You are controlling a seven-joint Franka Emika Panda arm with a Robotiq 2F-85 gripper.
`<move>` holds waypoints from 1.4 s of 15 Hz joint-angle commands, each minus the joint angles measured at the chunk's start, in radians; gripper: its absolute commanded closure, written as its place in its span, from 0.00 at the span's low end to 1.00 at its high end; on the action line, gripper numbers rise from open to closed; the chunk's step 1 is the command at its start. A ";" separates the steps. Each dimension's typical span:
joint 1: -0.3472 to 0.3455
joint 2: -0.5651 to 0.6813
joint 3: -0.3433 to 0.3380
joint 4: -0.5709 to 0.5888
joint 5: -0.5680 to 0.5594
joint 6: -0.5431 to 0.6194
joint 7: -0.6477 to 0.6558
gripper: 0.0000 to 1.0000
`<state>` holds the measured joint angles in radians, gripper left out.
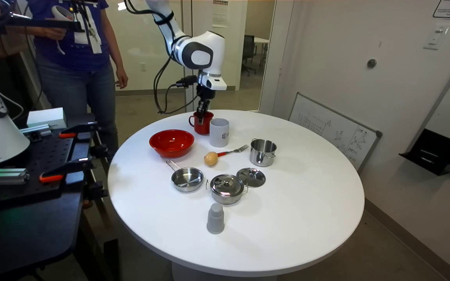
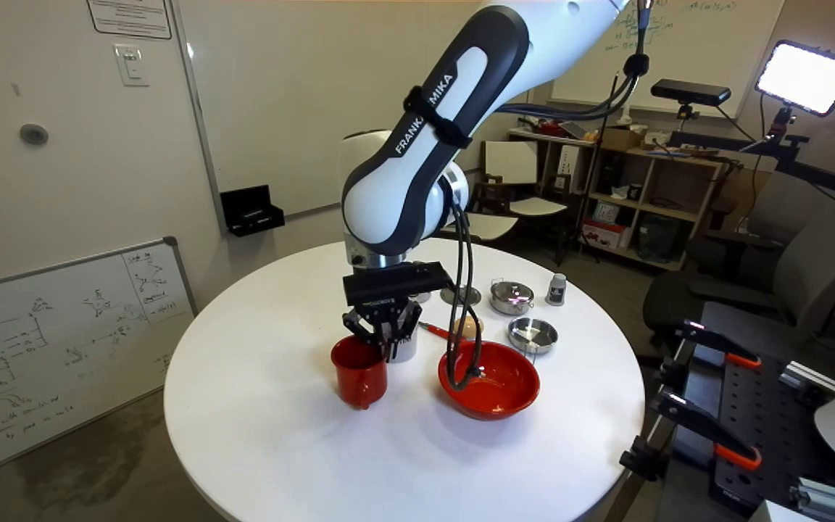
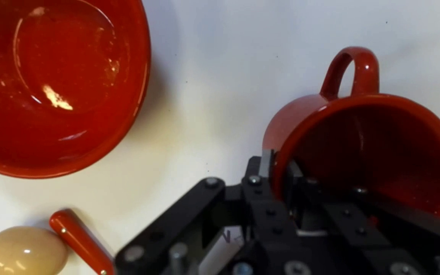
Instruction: Put the red mug inside the red bowl
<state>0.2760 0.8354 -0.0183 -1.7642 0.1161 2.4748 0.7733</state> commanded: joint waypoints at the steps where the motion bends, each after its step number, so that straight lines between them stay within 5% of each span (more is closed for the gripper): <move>1: 0.029 -0.064 -0.021 -0.047 0.000 0.023 0.055 0.98; 12: 0.066 -0.514 -0.078 -0.504 -0.039 0.056 0.417 0.98; 21: 0.022 -0.617 -0.049 -0.764 -0.071 0.218 0.718 0.98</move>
<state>0.3206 0.2551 -0.0803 -2.4426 0.0794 2.6150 1.3909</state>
